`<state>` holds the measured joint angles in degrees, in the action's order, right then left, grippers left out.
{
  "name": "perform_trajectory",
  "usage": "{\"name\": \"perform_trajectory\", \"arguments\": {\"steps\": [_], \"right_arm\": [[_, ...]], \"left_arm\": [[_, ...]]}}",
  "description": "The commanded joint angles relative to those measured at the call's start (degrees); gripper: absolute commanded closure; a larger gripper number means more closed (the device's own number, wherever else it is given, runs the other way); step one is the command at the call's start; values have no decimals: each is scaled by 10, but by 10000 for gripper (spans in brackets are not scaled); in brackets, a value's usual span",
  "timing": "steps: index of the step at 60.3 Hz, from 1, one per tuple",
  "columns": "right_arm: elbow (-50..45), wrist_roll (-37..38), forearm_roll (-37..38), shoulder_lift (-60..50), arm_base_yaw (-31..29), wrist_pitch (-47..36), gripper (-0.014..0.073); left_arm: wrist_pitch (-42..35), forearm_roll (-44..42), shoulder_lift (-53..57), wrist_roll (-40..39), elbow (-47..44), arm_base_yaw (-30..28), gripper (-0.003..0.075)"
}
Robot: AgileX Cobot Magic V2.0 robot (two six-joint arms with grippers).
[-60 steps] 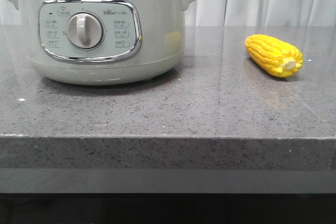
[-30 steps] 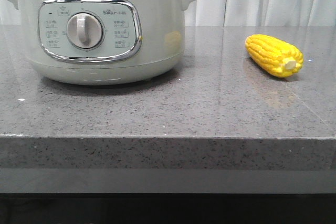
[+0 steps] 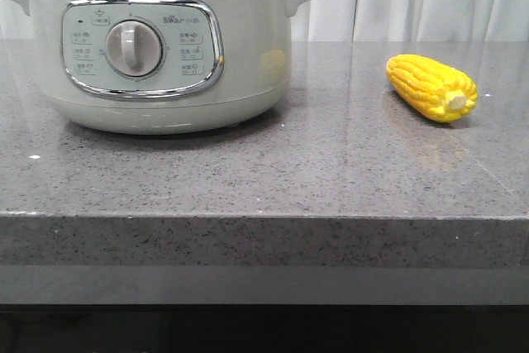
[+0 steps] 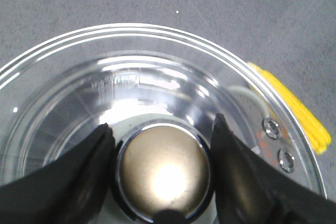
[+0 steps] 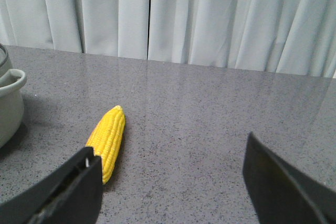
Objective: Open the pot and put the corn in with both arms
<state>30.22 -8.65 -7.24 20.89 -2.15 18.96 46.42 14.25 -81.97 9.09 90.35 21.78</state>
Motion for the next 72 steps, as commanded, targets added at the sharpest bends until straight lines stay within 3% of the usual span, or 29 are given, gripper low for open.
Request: {"name": "perform_trajectory", "arguments": {"steps": [1, 17, 32, 52, 72], "right_arm": [[19, 0, -1, 10, -4, -45, 23], [19, 0, -1, 29, -4, -30, 23], [27, 0, -26, 116, -4, -24, 23], [134, 0, -41, 346, 40, -18, 23], [320, 0, -70, 604, 94, 20, 23]], "left_arm": [[-78, 13, 79, 5, -36, 4, 406], [-57, 11, 241, 5, -182, 4, 406], [-12, 11, 363, -4, -275, 4, 406], [16, 11, 483, -4, -332, 4, 406], [20, 11, 502, -5, -338, 4, 406]]}}
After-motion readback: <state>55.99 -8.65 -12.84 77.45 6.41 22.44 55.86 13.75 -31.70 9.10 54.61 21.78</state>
